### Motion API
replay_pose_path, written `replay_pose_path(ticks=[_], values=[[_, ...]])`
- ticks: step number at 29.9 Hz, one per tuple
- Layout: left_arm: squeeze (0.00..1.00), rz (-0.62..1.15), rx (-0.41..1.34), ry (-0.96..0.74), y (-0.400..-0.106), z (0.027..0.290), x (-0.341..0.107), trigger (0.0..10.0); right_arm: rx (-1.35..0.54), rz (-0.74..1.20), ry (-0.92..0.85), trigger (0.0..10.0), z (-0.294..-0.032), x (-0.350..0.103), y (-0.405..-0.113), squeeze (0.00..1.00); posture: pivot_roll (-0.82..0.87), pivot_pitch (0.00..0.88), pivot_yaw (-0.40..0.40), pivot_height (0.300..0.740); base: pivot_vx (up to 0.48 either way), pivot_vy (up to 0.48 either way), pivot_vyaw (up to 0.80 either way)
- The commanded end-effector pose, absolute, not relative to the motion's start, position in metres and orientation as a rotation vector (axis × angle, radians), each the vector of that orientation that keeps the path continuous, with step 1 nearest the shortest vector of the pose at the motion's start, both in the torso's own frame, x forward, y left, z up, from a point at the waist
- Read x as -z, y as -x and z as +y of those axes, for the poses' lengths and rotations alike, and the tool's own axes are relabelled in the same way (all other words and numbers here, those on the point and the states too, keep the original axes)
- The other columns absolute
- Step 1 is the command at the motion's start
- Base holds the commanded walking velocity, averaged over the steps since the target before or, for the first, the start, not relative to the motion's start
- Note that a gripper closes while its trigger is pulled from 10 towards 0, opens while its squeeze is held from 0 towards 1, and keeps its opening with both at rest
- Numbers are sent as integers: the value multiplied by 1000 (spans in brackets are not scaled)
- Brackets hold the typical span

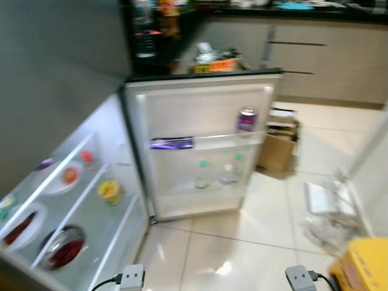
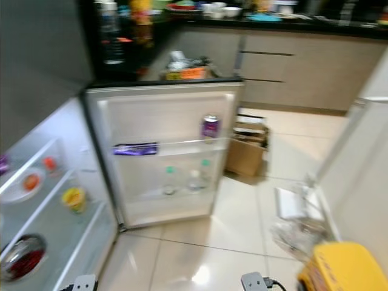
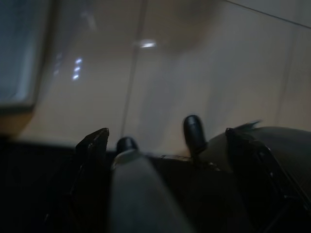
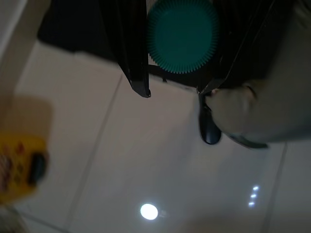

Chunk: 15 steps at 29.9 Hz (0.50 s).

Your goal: Restocking fridge

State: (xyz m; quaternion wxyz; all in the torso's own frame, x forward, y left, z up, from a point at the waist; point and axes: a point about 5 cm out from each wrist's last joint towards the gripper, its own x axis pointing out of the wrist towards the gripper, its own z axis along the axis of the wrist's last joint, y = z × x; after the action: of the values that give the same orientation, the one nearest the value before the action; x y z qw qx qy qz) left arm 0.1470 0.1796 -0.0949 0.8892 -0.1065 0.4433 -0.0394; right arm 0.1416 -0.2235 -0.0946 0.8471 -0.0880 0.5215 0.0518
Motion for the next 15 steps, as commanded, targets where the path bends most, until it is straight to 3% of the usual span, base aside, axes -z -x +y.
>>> replay_pose_path(ticks=[1,15], values=[[0,948,81,227,-139,178,98,10000,-108,1070,181,10000,-221,92,-149,0,-65,0,-23,740,0,0,0],[0,948,94,226,-139,179,98,10000,-112,1072,189,10000,-221,92,-149,0,-66,0,-22,740,275,0,0]])
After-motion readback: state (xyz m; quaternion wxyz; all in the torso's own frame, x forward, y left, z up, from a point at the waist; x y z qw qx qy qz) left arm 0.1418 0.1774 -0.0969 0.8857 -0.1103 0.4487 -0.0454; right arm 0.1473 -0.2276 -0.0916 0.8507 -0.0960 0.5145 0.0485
